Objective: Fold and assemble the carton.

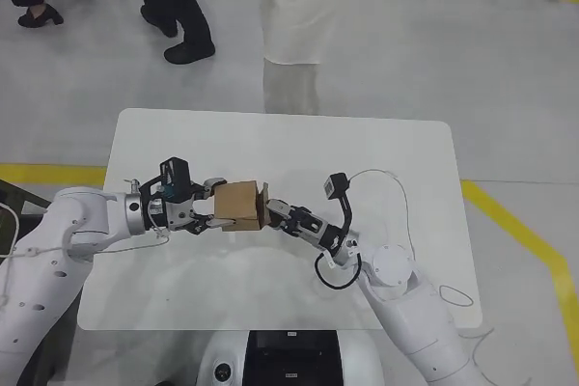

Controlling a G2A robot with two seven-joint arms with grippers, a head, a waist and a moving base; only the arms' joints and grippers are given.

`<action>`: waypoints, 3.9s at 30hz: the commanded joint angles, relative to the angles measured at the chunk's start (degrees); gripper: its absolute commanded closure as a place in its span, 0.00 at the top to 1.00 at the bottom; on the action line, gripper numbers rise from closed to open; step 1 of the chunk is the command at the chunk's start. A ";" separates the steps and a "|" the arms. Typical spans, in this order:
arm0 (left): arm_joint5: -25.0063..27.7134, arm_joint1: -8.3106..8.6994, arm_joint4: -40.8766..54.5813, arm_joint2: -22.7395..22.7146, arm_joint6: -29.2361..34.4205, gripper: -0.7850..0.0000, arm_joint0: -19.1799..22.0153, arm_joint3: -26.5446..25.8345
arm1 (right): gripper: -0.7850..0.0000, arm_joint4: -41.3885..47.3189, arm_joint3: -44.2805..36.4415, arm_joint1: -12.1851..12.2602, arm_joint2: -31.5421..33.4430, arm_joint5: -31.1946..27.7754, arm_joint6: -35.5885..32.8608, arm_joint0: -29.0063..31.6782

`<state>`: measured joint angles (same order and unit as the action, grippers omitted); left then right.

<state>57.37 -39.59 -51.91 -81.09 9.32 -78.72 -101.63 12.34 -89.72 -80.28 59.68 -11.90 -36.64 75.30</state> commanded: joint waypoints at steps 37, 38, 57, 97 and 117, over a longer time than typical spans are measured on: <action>-1.54 -1.44 -7.83 1.03 -2.29 0.31 0.52 -0.79 | 0.31 -6.62 -2.56 0.44 -2.81 4.27 7.24 -0.70; -1.56 -1.48 -8.10 1.07 -2.46 0.31 0.47 -0.79 | 0.31 -6.66 -2.53 0.44 -2.78 4.23 7.53 -0.74; -1.71 -2.01 -9.72 0.77 -3.75 0.31 0.04 -0.45 | 0.30 -9.62 -3.30 0.72 -3.07 5.68 9.65 -0.63; -0.86 -2.89 -9.36 0.89 -2.14 0.32 0.16 -0.45 | 0.31 -11.45 -4.00 0.99 -4.71 7.33 10.60 -0.69; -0.88 -3.29 -9.32 1.19 -1.29 0.31 0.32 -0.17 | 1.00 -10.28 -6.37 1.28 -2.18 2.80 14.80 0.50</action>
<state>56.47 -42.86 -61.17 -79.96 7.95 -78.44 -101.78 1.95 -95.89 -78.99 57.43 -8.65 -22.07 75.77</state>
